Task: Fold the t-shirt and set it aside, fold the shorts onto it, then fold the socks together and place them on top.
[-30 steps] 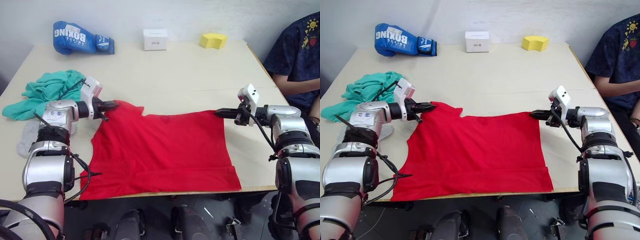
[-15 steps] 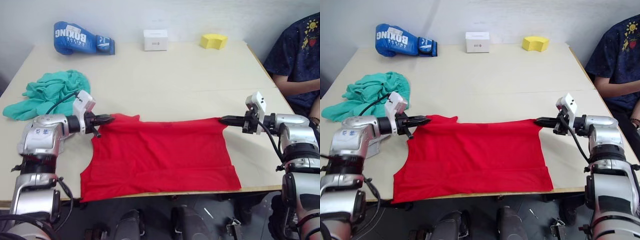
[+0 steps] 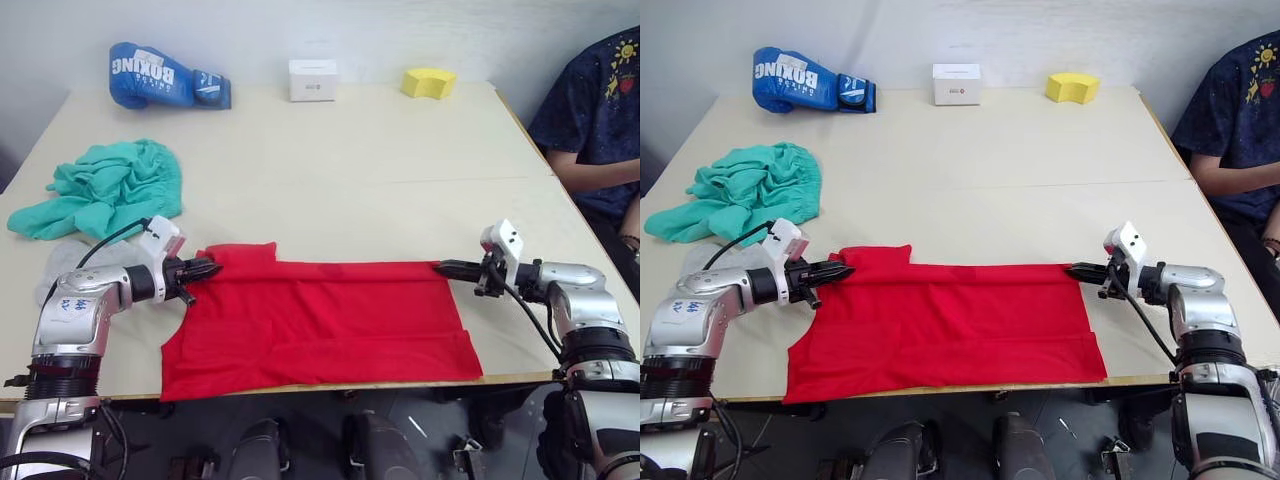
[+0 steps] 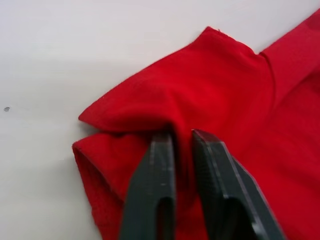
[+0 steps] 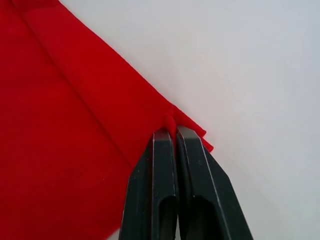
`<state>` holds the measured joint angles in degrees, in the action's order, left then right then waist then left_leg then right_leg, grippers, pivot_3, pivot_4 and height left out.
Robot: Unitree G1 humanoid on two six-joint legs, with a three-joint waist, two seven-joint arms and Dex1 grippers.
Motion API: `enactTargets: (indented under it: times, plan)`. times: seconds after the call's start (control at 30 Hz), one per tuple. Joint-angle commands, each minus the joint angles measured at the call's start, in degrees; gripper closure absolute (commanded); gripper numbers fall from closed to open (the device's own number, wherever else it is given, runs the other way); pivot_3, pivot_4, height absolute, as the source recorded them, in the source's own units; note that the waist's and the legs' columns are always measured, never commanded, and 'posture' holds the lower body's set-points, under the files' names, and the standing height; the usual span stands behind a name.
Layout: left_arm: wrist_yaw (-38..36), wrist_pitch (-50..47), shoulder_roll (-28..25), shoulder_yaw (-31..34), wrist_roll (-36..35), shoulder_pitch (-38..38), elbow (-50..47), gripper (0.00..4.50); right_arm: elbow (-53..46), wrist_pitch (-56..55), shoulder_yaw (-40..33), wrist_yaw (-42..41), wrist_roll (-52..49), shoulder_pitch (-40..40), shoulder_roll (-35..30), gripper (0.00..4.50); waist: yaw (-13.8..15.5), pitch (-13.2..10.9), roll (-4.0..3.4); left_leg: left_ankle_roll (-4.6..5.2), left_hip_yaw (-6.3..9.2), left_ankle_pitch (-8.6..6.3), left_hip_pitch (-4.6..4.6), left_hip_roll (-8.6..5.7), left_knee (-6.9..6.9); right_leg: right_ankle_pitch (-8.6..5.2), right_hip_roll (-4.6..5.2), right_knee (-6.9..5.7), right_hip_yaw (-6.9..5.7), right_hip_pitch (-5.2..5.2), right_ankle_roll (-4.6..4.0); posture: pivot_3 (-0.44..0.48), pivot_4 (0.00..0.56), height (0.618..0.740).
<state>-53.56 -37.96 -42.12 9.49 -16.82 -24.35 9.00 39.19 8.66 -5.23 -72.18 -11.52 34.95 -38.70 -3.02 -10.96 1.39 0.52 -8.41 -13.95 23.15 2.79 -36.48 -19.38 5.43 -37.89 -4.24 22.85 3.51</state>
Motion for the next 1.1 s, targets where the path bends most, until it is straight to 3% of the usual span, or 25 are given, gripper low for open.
enactTargets:
  times: [0.03,0.17,0.3,0.4,0.63,0.8,0.93,1.1]
  plan:
    - [-3.09,-6.58,-4.22,-0.20,-2.85,-3.46,0.22,2.54,-3.82,-0.87,-1.10,0.23,-1.33,-0.57,-1.18,3.84,0.02,0.00,0.00,0.00,0.01,0.00,0.01,0.00,0.00,0.00,0.00,0.00,-0.01,0.00,0.00,0.000,0.150,0.740]
    - [-4.84,-17.57,-8.86,-2.19,-3.90,-10.49,6.87,1.29,-5.01,-4.80,-1.15,1.09,-0.52,-0.78,-2.09,2.47,0.01,0.00,0.00,0.00,0.01,0.00,0.00,-0.02,0.04,0.00,-0.01,0.01,-0.02,0.00,0.00,0.000,0.150,0.740]
    - [-0.54,-18.17,-6.45,-3.35,-1.61,-18.75,17.45,0.00,-5.20,-5.52,-1.09,0.78,-0.86,-0.14,-3.03,1.04,0.16,0.00,0.00,0.00,0.00,0.00,-0.02,-0.04,0.05,0.00,-0.01,0.03,-0.02,-0.01,0.00,0.000,0.150,0.740]
    - [1.26,-15.96,-3.72,-5.71,0.74,-23.44,24.72,0.00,-5.07,-5.29,-1.16,0.63,-1.08,0.96,-3.60,0.02,0.68,-0.01,0.02,0.01,-0.01,0.01,-0.01,-0.06,-0.01,0.00,-0.01,0.00,-0.03,-0.01,0.00,0.000,0.150,0.740]
    - [0.15,-10.33,1.84,-10.98,4.79,-28.71,33.55,0.00,-4.93,-6.41,-0.56,1.01,-0.51,1.52,-3.93,0.02,1.34,-0.02,0.03,0.00,-0.04,0.01,-0.01,-0.03,-0.09,0.00,-0.04,-0.02,-0.02,0.00,0.00,0.000,0.150,0.740]
    - [-1.66,-10.29,2.94,-14.29,7.26,-29.93,34.92,0.00,-5.65,-6.59,-0.50,1.19,-0.58,0.52,-4.09,0.02,1.56,-0.02,0.03,0.01,-0.02,0.01,-0.01,-0.05,-0.23,0.00,-0.01,-0.08,-0.03,-0.04,0.00,0.000,0.150,0.740]
    - [-5.70,-10.99,1.28,-18.07,9.16,-28.98,31.92,1.19,-6.21,-6.32,-0.60,1.07,-0.77,-0.10,-4.39,0.00,1.41,-0.02,0.03,0.04,-0.02,-0.02,-0.01,-0.05,-0.29,0.00,-0.01,-0.07,-0.02,-0.07,0.01,0.000,0.150,0.740]
    - [-2.30,-7.85,2.56,-15.49,9.21,-29.21,32.89,2.83,-6.25,-6.42,-0.62,1.12,-0.75,-0.41,-4.57,0.00,1.40,-0.02,0.03,0.04,-0.02,-0.02,-0.01,-0.02,-0.32,0.00,-0.02,-0.08,-0.01,-0.07,0.00,0.000,0.150,0.740]
